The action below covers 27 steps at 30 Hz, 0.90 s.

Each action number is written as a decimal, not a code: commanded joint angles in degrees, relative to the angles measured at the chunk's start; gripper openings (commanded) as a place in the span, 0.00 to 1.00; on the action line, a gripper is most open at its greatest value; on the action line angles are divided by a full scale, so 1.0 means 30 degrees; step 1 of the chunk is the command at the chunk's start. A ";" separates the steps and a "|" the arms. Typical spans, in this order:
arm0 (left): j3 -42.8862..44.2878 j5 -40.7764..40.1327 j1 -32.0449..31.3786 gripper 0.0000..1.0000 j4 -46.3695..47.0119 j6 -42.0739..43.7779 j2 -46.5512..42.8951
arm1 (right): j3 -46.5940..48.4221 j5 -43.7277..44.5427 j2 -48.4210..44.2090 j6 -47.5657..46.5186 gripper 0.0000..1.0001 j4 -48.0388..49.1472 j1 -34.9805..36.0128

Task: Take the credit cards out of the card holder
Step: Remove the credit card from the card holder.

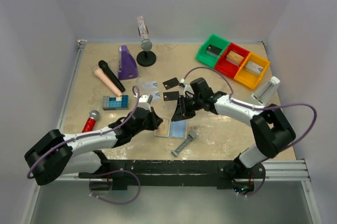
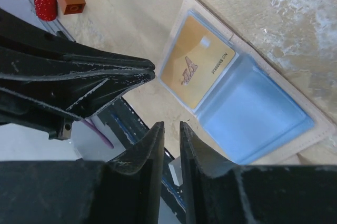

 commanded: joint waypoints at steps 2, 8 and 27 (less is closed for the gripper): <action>-0.0350 -0.0949 0.0130 0.00 0.1179 -0.0727 0.1343 | -0.0228 -0.1244 0.1613 0.2075 0.25 0.3911 0.0284; -0.1085 -0.0188 0.0158 0.00 0.3055 -0.1342 0.2283 | -0.0140 -0.0572 0.2727 0.2165 0.29 0.3827 0.0723; -0.2021 -0.0597 0.0129 0.00 0.2588 -0.1958 0.2547 | -0.0785 0.0455 0.4604 0.2867 0.35 0.4353 0.1310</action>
